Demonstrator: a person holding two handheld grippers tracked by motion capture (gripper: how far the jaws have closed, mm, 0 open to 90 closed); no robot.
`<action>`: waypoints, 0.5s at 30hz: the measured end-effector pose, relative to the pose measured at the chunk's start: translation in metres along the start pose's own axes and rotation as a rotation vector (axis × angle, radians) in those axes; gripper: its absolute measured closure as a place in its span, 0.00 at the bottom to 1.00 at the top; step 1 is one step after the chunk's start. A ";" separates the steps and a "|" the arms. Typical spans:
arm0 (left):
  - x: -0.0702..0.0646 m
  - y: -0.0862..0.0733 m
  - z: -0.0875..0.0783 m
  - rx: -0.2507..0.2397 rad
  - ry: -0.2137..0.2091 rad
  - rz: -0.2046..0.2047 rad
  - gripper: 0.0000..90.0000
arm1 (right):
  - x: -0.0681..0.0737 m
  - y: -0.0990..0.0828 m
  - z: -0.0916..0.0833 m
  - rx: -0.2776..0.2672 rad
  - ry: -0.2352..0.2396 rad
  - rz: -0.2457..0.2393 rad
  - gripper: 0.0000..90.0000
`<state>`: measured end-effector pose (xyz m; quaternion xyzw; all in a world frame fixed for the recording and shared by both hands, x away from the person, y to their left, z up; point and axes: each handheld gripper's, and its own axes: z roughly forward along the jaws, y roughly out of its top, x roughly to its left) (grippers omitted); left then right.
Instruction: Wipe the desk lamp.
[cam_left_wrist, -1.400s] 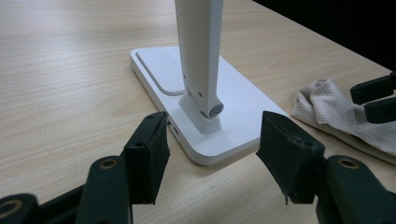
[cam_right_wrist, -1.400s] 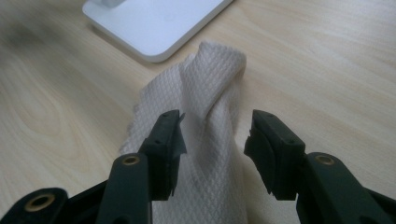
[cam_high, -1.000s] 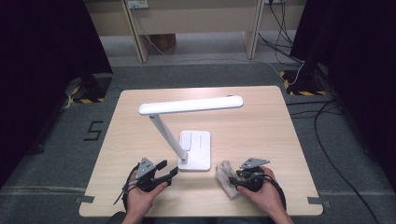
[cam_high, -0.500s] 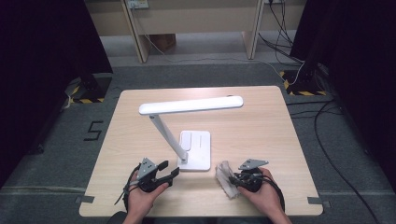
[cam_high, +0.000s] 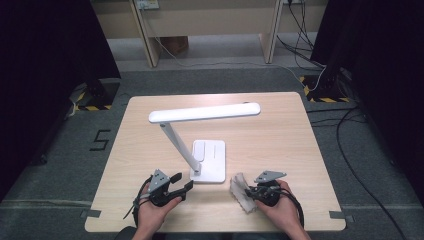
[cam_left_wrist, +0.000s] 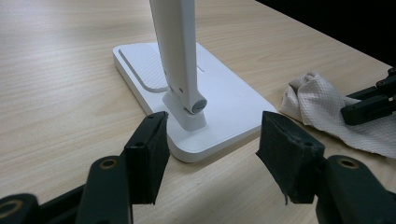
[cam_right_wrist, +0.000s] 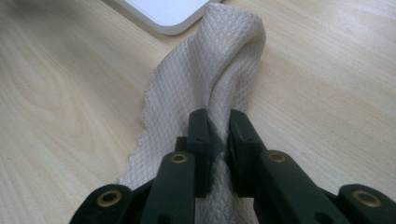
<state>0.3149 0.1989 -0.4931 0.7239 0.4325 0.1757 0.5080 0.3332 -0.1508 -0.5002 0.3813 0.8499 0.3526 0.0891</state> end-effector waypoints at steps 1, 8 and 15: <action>0.000 0.000 0.000 -0.001 -0.001 0.001 0.46 | 0.002 0.001 -0.001 -0.006 0.004 0.001 0.91; -0.001 0.000 0.001 0.000 -0.004 0.003 0.46 | 0.006 0.009 -0.009 -0.032 0.003 -0.024 0.91; -0.002 0.000 0.001 0.003 -0.008 0.007 0.46 | 0.009 0.018 -0.017 -0.056 -0.002 -0.044 0.91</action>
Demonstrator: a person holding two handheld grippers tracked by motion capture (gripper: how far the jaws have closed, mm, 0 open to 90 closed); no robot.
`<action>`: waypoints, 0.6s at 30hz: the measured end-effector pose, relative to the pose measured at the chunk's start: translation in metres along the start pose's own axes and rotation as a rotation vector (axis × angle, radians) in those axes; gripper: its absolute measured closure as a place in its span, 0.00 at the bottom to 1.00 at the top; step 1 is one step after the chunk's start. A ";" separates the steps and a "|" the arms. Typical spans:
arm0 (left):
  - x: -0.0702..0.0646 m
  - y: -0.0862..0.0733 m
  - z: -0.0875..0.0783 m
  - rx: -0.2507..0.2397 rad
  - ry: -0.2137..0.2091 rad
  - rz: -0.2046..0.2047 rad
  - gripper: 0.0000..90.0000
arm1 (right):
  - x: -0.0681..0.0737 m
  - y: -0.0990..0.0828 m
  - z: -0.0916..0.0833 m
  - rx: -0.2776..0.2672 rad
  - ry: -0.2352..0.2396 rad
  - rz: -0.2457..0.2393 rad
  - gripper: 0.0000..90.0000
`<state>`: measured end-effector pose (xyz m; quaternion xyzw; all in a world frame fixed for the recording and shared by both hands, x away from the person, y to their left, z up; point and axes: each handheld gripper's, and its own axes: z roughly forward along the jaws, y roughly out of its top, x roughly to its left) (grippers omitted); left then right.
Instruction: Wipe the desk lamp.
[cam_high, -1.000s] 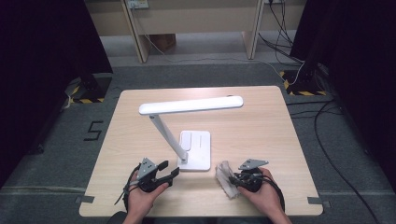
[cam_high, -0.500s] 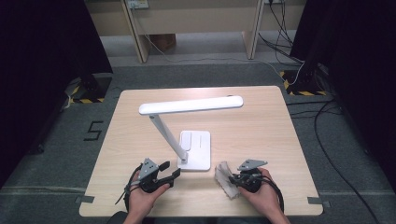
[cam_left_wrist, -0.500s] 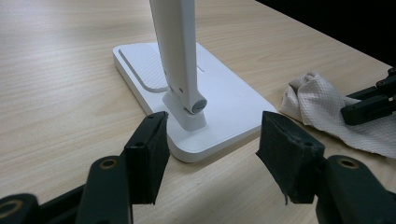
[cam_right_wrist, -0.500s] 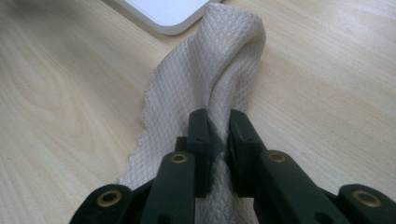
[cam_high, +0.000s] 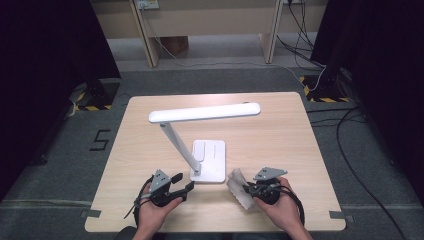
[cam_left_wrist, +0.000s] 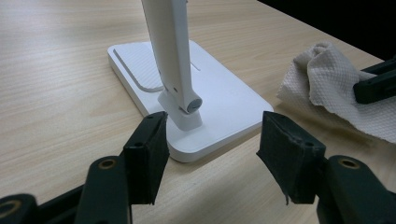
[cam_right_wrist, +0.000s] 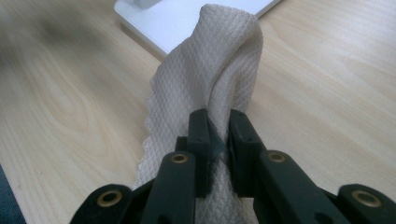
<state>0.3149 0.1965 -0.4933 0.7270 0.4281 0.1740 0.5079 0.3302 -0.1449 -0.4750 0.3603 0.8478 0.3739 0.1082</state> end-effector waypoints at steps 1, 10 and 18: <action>0.000 0.000 0.000 0.001 -0.001 0.002 0.46 | 0.000 0.000 0.000 0.000 0.000 0.000 0.91; -0.001 0.001 0.000 0.001 0.003 0.006 0.45 | 0.004 0.009 -0.004 -0.021 -0.002 -0.017 0.91; -0.003 0.002 0.000 -0.008 -0.001 0.015 0.44 | 0.007 0.015 -0.007 -0.035 -0.001 -0.035 0.91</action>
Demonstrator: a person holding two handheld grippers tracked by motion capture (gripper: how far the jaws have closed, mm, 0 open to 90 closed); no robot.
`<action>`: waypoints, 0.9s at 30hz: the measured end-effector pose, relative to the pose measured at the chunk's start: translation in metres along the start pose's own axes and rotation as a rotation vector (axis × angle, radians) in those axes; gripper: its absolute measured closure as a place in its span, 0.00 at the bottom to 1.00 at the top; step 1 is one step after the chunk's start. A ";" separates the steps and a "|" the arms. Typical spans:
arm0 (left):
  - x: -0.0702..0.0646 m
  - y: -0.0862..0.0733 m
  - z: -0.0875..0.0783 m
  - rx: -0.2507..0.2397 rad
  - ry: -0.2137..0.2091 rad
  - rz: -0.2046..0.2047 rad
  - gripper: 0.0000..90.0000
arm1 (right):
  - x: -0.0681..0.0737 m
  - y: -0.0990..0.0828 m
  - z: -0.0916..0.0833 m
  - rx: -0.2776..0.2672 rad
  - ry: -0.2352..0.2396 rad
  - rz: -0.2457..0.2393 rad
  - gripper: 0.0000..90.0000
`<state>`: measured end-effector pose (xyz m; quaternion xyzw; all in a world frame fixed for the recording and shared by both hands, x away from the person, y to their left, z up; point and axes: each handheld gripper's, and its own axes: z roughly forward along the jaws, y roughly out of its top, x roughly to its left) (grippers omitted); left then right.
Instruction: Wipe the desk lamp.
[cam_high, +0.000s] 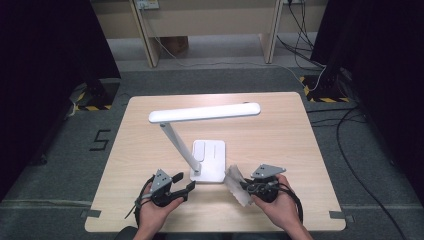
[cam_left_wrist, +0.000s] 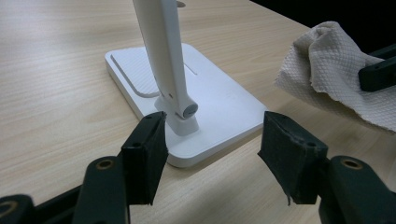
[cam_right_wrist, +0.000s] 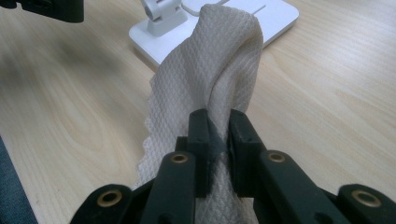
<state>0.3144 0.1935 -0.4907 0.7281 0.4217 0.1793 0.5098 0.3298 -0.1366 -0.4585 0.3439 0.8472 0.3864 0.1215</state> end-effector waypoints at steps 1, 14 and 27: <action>0.000 0.001 0.000 -0.001 -0.003 0.001 0.44 | 0.000 0.001 0.000 -0.002 0.000 -0.001 0.91; -0.013 0.011 0.006 -0.008 -0.071 0.029 0.43 | 0.009 0.010 0.002 -0.015 0.017 -0.028 0.91; -0.027 0.034 0.022 0.017 -0.164 0.074 0.40 | 0.018 0.014 0.006 -0.017 0.037 -0.052 0.91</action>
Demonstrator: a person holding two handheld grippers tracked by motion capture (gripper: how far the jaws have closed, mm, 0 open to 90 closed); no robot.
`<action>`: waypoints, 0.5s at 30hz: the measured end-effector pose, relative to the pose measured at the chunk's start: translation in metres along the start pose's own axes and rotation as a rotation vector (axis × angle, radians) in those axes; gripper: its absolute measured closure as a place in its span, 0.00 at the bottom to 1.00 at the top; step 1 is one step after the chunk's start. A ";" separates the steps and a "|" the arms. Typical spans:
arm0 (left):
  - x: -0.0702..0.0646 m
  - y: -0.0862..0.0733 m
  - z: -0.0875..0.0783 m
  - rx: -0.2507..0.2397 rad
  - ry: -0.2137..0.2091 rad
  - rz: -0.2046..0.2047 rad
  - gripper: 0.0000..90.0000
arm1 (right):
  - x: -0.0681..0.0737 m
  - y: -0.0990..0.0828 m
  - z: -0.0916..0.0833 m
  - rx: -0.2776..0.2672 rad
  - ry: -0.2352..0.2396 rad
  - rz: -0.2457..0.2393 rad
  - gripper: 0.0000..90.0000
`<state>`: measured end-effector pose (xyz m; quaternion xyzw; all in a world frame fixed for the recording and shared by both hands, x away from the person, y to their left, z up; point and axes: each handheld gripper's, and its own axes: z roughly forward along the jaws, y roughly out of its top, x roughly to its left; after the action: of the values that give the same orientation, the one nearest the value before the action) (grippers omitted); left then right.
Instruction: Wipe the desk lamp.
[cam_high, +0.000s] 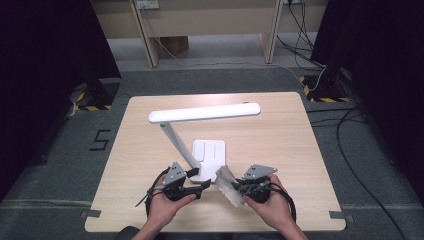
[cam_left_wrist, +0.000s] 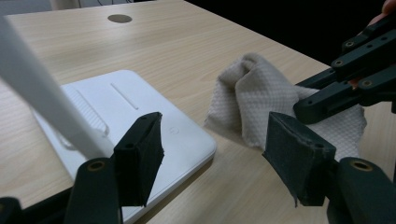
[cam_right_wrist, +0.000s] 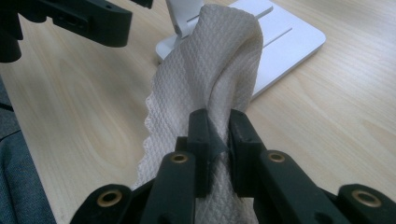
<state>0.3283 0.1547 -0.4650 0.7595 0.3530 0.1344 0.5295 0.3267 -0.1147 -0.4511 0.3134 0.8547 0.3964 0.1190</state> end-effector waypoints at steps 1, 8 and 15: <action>-0.001 0.002 0.002 -0.001 -0.009 0.004 0.40 | 0.001 0.000 0.001 0.002 0.001 -0.004 0.91; -0.003 0.012 0.015 0.025 -0.064 0.017 0.37 | 0.005 0.001 0.005 0.004 0.013 -0.011 0.91; 0.002 0.014 0.025 0.049 -0.085 -0.007 0.37 | 0.006 0.002 0.005 0.001 0.015 -0.017 0.91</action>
<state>0.3495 0.1352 -0.4633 0.7760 0.3361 0.0916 0.5258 0.3254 -0.1065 -0.4528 0.3034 0.8584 0.3972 0.1158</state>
